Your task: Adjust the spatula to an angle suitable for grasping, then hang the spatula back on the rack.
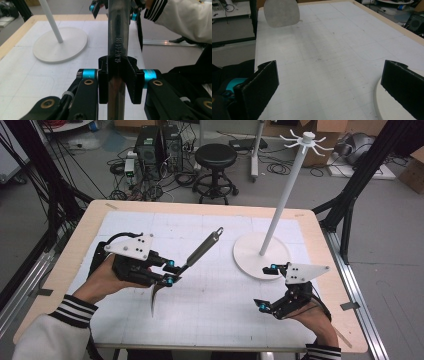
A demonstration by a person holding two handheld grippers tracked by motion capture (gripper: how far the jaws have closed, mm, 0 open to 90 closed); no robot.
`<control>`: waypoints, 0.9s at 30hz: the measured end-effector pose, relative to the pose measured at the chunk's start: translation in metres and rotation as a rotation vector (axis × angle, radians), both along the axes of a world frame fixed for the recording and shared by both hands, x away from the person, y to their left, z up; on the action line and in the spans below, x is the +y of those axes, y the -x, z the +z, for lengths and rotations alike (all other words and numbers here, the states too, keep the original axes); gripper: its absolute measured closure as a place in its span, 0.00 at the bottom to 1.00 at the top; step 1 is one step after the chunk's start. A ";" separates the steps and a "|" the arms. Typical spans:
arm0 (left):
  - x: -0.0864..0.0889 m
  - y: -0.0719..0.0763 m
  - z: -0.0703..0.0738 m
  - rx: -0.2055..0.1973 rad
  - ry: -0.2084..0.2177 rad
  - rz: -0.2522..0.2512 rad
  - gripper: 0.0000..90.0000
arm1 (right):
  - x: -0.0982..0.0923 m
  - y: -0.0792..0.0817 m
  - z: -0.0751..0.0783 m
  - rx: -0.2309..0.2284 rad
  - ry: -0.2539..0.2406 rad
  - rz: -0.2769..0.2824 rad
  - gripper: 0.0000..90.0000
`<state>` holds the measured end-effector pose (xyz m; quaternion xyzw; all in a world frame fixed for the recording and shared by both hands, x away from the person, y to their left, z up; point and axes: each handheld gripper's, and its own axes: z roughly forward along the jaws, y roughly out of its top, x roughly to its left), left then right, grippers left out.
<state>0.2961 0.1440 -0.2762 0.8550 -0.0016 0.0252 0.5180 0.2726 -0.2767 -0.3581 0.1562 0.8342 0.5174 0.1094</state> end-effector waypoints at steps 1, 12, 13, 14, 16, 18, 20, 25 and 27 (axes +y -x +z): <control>0.000 0.000 0.001 -0.001 0.005 -0.003 0.83 | 0.000 0.000 0.000 -0.001 0.001 0.000 0.00; 0.000 -0.001 0.003 -0.005 0.029 -0.003 0.83 | -0.001 0.000 0.001 -0.004 -0.010 0.002 0.00; 0.001 -0.001 0.003 -0.004 0.030 -0.003 0.83 | -0.001 0.000 0.002 -0.003 -0.012 0.006 0.00; 0.001 -0.001 0.004 -0.003 0.030 -0.001 0.83 | 0.000 0.000 0.002 -0.002 -0.014 0.010 0.00; 0.001 -0.001 0.003 -0.002 0.032 -0.002 0.83 | 0.001 -0.001 0.004 -0.009 -0.018 0.012 0.00; 0.002 -0.001 0.004 -0.003 0.028 0.001 0.83 | 0.002 -0.002 0.006 -0.007 -0.029 0.016 0.00; 0.003 -0.001 0.004 -0.003 0.025 0.000 0.83 | 0.003 -0.003 0.007 -0.005 -0.037 0.026 0.00; 0.004 -0.001 0.004 -0.005 0.024 0.006 0.83 | 0.005 -0.005 0.011 -0.003 -0.053 0.052 0.00; 0.004 -0.002 0.003 -0.004 0.029 0.005 0.83 | 0.005 -0.006 0.014 -0.002 -0.057 0.061 0.00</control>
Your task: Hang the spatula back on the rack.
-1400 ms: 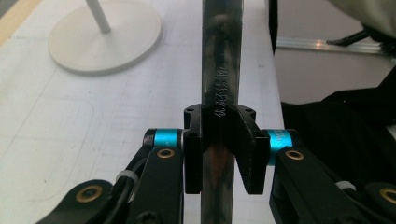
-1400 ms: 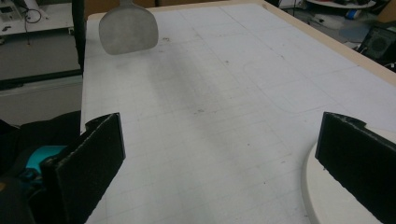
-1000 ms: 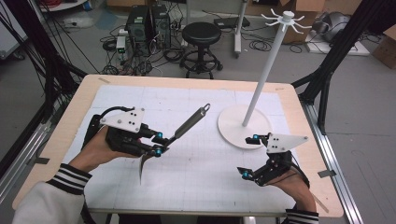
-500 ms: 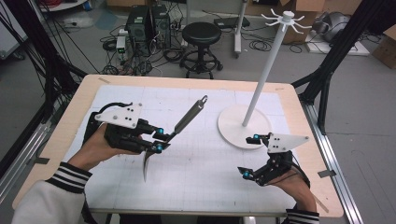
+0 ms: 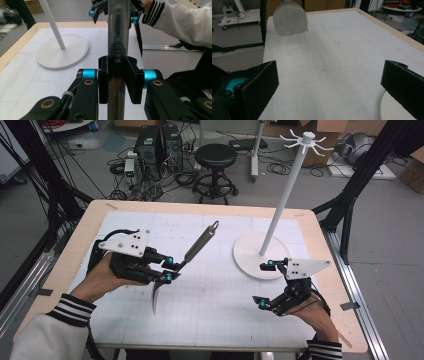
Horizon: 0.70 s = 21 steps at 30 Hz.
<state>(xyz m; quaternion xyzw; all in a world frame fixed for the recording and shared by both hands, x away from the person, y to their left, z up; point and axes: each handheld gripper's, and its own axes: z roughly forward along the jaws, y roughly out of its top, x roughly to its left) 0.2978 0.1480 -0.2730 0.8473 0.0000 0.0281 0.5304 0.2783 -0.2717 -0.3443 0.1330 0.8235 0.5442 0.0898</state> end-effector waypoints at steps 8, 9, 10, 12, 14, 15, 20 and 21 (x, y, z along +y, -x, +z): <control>-0.003 -0.001 -0.003 0.001 -0.014 -0.001 0.83 | 0.009 0.003 0.025 -0.019 0.027 0.057 0.00; -0.003 -0.001 -0.004 0.000 -0.016 -0.001 0.83 | 0.011 0.002 0.028 -0.017 0.026 0.065 0.01; -0.003 -0.001 -0.004 0.000 -0.017 -0.002 0.83 | 0.012 0.002 0.031 -0.019 0.027 0.067 0.01; -0.004 0.000 -0.004 0.002 -0.014 -0.005 0.83 | 0.015 0.002 0.040 -0.021 0.028 0.082 0.01; -0.004 0.000 -0.005 0.002 -0.014 -0.006 0.83 | 0.018 0.002 0.047 -0.025 0.032 0.092 0.00; -0.004 0.000 -0.005 0.003 -0.017 -0.007 0.83 | 0.019 0.002 0.051 -0.026 0.039 0.094 0.01; -0.003 0.001 -0.007 0.006 -0.013 -0.012 0.83 | 0.027 0.001 0.068 -0.041 0.055 0.112 0.00; -0.003 0.000 -0.007 0.001 -0.016 -0.013 0.83 | 0.029 0.001 0.072 -0.041 0.051 0.119 0.01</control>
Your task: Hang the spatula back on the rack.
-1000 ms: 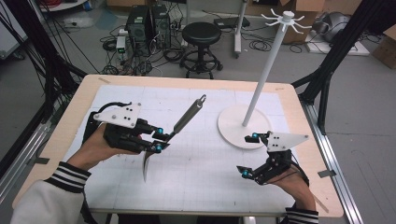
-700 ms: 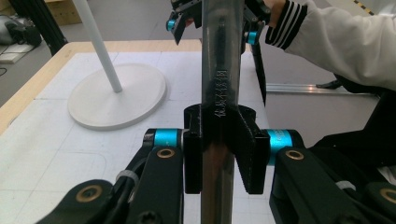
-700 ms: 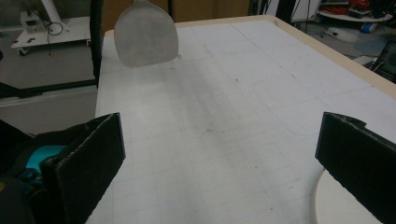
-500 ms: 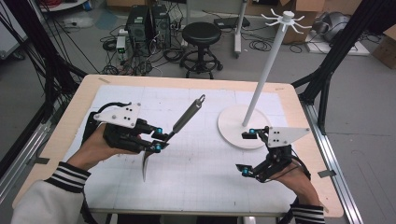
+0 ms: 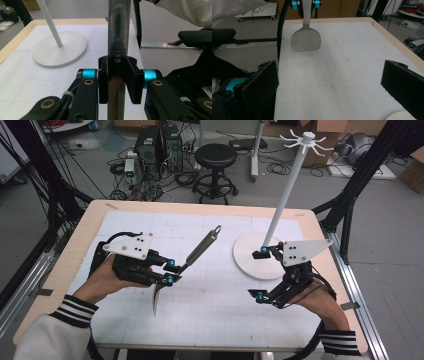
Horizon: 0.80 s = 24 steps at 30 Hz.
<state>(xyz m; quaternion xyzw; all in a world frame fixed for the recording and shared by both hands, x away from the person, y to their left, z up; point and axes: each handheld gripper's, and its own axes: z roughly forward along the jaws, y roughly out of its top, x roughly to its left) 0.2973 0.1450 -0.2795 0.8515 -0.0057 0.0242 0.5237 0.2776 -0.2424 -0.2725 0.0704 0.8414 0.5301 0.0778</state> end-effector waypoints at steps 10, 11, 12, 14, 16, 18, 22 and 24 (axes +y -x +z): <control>0.000 -0.001 -0.004 0.010 -0.006 -0.010 0.83 | 0.026 -0.002 0.027 0.010 -0.008 0.044 0.00; 0.000 -0.001 -0.004 0.009 -0.006 -0.013 0.83 | 0.029 -0.003 0.030 0.008 -0.009 0.047 0.01; 0.000 -0.001 -0.004 0.010 -0.002 -0.015 0.83 | 0.031 -0.004 0.032 0.007 -0.004 0.050 0.00; 0.000 -0.002 -0.005 0.011 -0.003 -0.016 0.83 | 0.037 -0.005 0.036 0.002 0.001 0.055 0.01; 0.000 -0.002 -0.006 0.015 -0.003 -0.016 0.83 | 0.043 -0.006 0.039 -0.003 0.006 0.066 0.01; 0.000 -0.002 -0.007 0.021 0.002 -0.017 0.83 | 0.048 -0.007 0.042 -0.002 0.003 0.074 0.00; 0.001 -0.002 -0.008 0.021 0.001 -0.022 0.83 | 0.058 -0.009 0.046 0.002 0.014 0.086 0.01; 0.002 -0.002 -0.009 0.024 0.001 -0.021 0.83 | 0.062 -0.011 0.047 0.005 0.018 0.092 0.01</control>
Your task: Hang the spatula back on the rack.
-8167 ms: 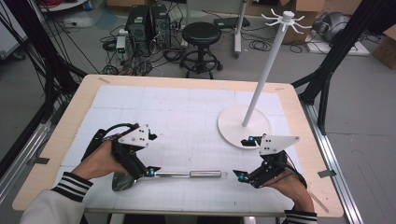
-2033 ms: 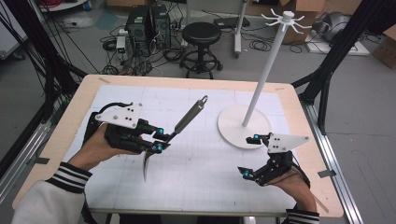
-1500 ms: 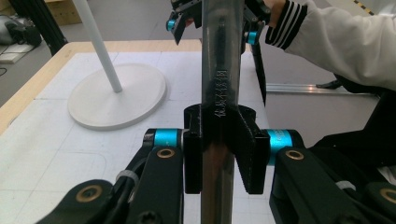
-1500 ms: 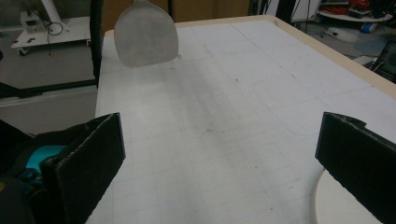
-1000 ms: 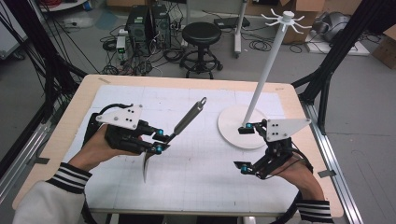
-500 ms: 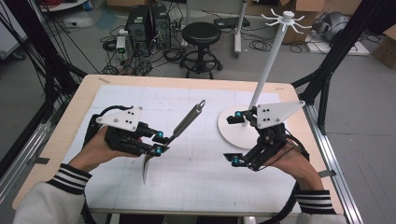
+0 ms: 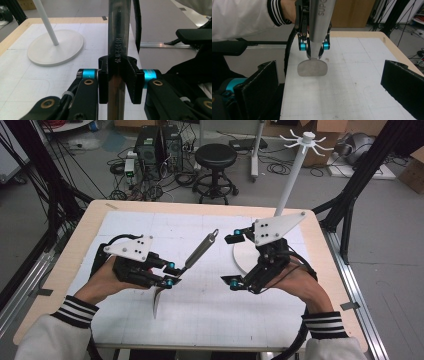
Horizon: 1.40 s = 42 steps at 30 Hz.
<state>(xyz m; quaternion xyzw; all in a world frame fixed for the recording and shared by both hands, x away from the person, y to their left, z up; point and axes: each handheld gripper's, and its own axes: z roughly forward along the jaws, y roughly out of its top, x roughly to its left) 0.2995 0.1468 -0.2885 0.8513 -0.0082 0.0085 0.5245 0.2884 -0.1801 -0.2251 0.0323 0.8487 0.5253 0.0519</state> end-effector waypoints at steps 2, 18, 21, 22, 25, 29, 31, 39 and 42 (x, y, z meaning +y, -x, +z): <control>0.001 0.000 -0.001 0.003 0.004 -0.001 0.83 | 0.005 -0.001 0.002 -0.004 0.001 0.007 0.01; 0.003 0.001 -0.001 -0.001 -0.004 -0.006 0.83 | 0.038 -0.006 0.013 0.001 -0.009 0.090 0.01; 0.002 0.002 -0.001 0.006 -0.002 -0.006 0.83 | 0.041 -0.006 0.015 0.004 -0.020 0.103 0.01; 0.002 0.001 -0.001 0.005 -0.004 -0.003 0.83 | 0.042 -0.006 0.015 0.002 -0.022 0.108 0.01; 0.001 0.001 -0.002 0.002 -0.007 -0.005 0.83 | 0.044 -0.007 0.016 0.005 -0.022 0.114 0.03; 0.001 0.001 -0.002 0.002 -0.011 -0.006 0.83 | 0.047 -0.007 0.017 0.010 -0.024 0.131 0.07; 0.000 0.001 -0.002 0.003 -0.010 -0.006 0.83 | 0.048 -0.007 0.017 0.011 -0.020 0.140 0.08; 0.000 0.001 -0.002 0.006 -0.010 -0.006 0.83 | 0.049 -0.008 0.019 0.014 -0.029 0.161 0.26; 0.000 0.001 -0.003 0.003 -0.011 -0.010 0.83 | 0.048 -0.008 0.020 0.009 -0.045 0.157 0.33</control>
